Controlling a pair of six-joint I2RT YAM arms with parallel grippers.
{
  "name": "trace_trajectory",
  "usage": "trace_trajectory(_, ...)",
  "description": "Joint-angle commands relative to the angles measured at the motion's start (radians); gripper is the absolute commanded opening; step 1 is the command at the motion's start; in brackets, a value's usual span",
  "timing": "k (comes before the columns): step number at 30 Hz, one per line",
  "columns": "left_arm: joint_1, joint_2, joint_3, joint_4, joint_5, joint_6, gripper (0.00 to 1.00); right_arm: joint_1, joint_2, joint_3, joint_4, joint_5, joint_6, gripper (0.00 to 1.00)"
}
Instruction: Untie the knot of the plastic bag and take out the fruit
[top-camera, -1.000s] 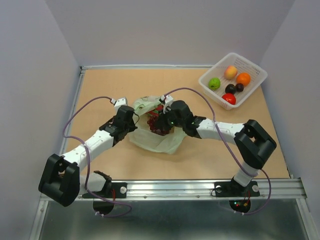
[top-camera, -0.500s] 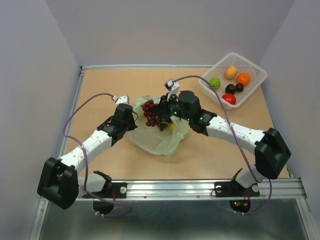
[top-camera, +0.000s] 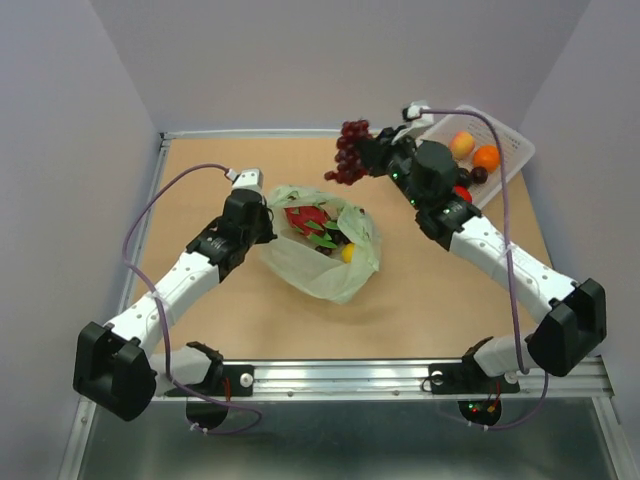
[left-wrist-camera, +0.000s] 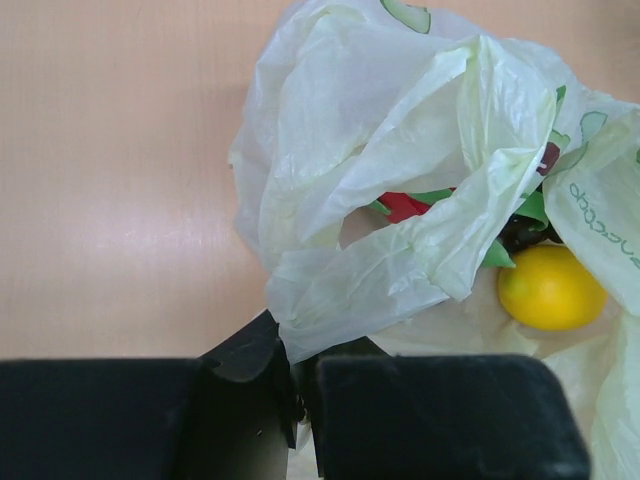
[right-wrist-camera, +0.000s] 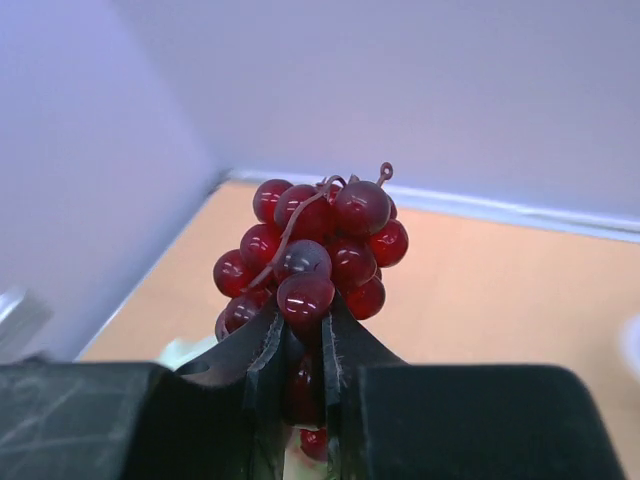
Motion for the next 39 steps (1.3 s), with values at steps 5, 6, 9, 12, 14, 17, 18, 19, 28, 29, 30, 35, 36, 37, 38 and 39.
trace_trajectory(5, -0.006, 0.046, 0.095, -0.063, 0.034, -0.068, 0.15, -0.298, 0.023, 0.062, 0.072, 0.217, -0.057, 0.01)
trace_trajectory(6, -0.006, 0.056, 0.098, -0.066, 0.036, -0.081, 0.15, -0.326, 0.042, 0.066, 0.074, 0.218, -0.048, 0.00)
trace_trajectory(9, -0.010, 0.066, 0.107, -0.078, 0.039, -0.090, 0.15, -0.431, 0.129, 0.088, 0.080, 0.200, -0.024, 0.00)
trace_trajectory(12, -0.017, 0.071, 0.112, -0.092, 0.034, -0.101, 0.15, -0.513, 0.231, 0.132, 0.082, 0.178, 0.013, 0.00)
trace_trajectory(14, -0.018, 0.073, 0.113, -0.106, 0.028, -0.110, 0.14, -0.553, 0.288, 0.169, 0.083, 0.165, 0.027, 0.01)
trace_trajectory(17, -0.020, 0.077, 0.110, -0.113, 0.013, -0.134, 0.15, -0.580, 0.381, 0.209, 0.082, 0.206, 0.036, 0.21)
trace_trajectory(18, -0.020, 0.079, 0.107, -0.113, 0.016, -0.139, 0.15, -0.584, 0.417, 0.217, 0.079, 0.230, 0.036, 0.37)
trace_trajectory(19, -0.020, 0.088, 0.109, -0.113, 0.016, -0.144, 0.15, -0.587, 0.431, 0.226, 0.071, 0.255, 0.036, 0.55)
trace_trajectory(28, -0.035, 0.163, 0.170, -0.120, -0.001, -0.161, 0.15, -0.581, 0.375, 0.309, -0.067, 0.125, 0.031, 1.00)
trace_trajectory(29, -0.036, 0.169, 0.173, -0.120, -0.004, -0.157, 0.15, -0.561, 0.365, 0.309, -0.075, 0.093, 0.029, 1.00)
trace_trajectory(30, -0.038, 0.178, 0.179, -0.118, -0.007, -0.153, 0.15, -0.544, 0.344, 0.309, -0.095, 0.059, 0.010, 1.00)
trace_trajectory(35, -0.040, 0.188, 0.194, -0.112, 0.007, -0.109, 0.14, -0.360, 0.275, 0.275, -0.156, -0.053, -0.067, 0.99)
trace_trajectory(36, -0.040, 0.188, 0.196, -0.112, 0.008, -0.099, 0.14, -0.331, 0.248, 0.265, -0.182, -0.065, -0.077, 0.96)
trace_trajectory(37, -0.040, 0.188, 0.198, -0.112, 0.010, -0.092, 0.13, -0.296, 0.235, 0.257, -0.197, -0.079, -0.079, 0.95)
trace_trajectory(38, -0.040, 0.185, 0.199, -0.109, 0.014, -0.078, 0.13, -0.228, 0.223, 0.249, -0.216, -0.101, -0.083, 0.94)
trace_trajectory(39, -0.040, 0.182, 0.196, -0.106, 0.022, -0.072, 0.13, -0.193, 0.198, 0.234, -0.242, -0.127, -0.093, 0.92)
